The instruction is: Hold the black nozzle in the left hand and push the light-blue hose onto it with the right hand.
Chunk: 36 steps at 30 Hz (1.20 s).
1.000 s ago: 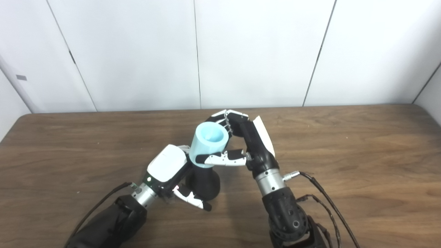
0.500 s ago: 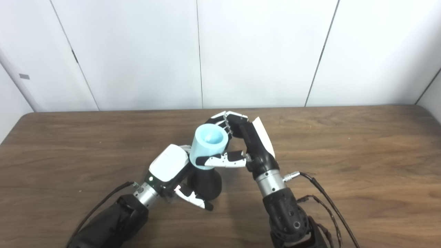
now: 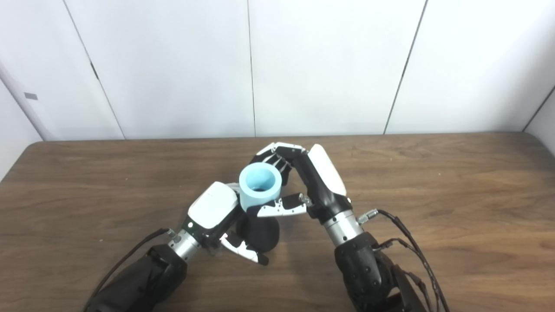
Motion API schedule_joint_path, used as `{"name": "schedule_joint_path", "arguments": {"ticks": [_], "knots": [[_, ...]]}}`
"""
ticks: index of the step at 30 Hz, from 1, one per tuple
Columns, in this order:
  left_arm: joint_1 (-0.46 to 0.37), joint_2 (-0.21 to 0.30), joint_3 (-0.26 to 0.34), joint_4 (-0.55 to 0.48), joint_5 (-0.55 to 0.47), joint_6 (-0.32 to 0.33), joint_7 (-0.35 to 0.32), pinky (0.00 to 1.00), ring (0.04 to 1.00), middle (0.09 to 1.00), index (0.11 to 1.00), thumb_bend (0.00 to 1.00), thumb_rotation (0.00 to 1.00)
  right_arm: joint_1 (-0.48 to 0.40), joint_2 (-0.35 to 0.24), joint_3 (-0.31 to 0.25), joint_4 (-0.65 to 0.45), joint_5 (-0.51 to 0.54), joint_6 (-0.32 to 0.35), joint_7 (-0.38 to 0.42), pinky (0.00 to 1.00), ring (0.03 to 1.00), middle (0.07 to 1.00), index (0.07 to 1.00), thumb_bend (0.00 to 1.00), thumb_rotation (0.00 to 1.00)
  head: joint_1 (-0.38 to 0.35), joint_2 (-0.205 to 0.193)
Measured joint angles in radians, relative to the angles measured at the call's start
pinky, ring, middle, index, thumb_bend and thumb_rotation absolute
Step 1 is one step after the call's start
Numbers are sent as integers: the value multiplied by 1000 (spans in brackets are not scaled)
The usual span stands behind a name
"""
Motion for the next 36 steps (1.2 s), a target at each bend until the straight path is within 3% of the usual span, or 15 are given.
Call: {"name": "schedule_joint_path", "arguments": {"ticks": [9, 21, 26, 36], "knots": [[1, -4, 4, 3, 6, 0, 0, 613, 465, 453, 511, 503, 0, -5, -14, 10, 1, -72, -23, -5, 298, 396, 463, 520, 516, 0, -2, -12], [-1, -12, 11, 9, 20, 0, 1, 613, 466, 457, 508, 504, 0, -5, -5, -21, 12, -2, -12, 8, 247, 366, 467, 548, 509, 0, 3, -20], [-1, -13, 12, 9, 20, 0, 1, 615, 467, 456, 507, 504, 0, -6, 24, -45, 0, 35, 52, 44, 253, 374, 461, 545, 511, 0, 0, -17], [-2, -15, 12, 11, 26, 0, 4, 616, 467, 455, 509, 503, 0, -41, 31, -53, -80, 20, 255, 179, 245, 365, 462, 549, 509, 0, -3, -21]]}}
